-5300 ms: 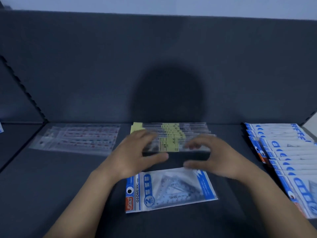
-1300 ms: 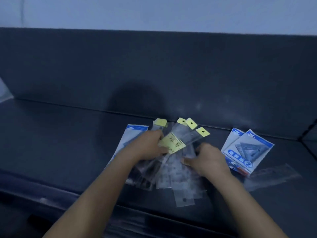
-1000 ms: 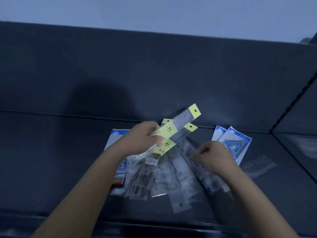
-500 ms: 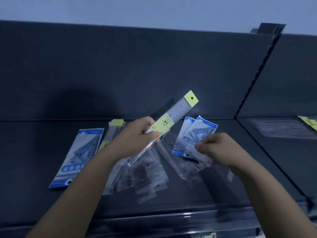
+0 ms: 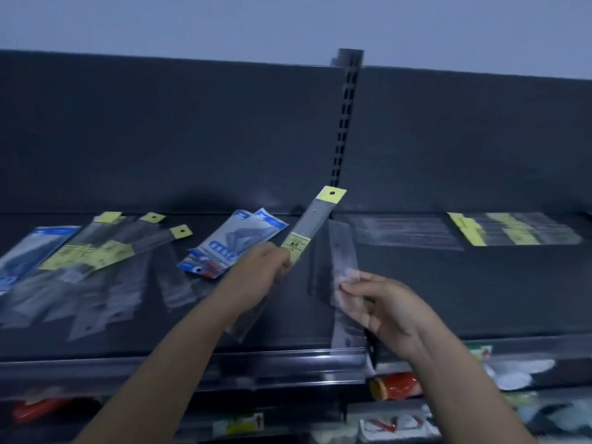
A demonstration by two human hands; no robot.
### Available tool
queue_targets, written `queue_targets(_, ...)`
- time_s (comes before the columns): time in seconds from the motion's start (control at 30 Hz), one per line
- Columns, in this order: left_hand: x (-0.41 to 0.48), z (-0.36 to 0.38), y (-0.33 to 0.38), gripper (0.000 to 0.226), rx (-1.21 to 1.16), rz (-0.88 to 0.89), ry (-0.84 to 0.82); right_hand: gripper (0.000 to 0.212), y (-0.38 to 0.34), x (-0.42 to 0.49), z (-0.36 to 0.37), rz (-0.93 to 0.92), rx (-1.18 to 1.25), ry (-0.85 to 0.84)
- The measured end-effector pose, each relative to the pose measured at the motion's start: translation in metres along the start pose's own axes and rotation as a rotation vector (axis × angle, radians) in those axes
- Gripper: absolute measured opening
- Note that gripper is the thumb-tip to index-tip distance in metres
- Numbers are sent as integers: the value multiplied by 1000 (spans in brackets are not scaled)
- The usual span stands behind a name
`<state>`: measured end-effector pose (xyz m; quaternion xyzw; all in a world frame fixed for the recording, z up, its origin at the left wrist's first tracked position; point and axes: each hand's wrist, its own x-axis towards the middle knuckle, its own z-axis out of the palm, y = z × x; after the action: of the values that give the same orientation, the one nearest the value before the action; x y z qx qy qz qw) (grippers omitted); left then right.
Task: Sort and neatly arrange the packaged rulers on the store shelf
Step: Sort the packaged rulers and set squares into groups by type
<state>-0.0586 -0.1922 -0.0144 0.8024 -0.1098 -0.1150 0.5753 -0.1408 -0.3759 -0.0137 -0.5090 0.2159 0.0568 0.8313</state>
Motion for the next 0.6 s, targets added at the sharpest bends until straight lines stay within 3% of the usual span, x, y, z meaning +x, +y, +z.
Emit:
queue_targets(0.17, 6, 55, 22, 49, 17, -11, -214, 17, -9, -4, -30, -22, 123, -25)
queue_targets(0.4, 36, 84, 36, 24, -260, 46, -523, 20, -22, 3, -49, -61, 261, -123)
queue_targets(0.6, 66, 96, 54, 28, -223, 153, -511, 35, -33, 25, -59, -69, 467, -247)
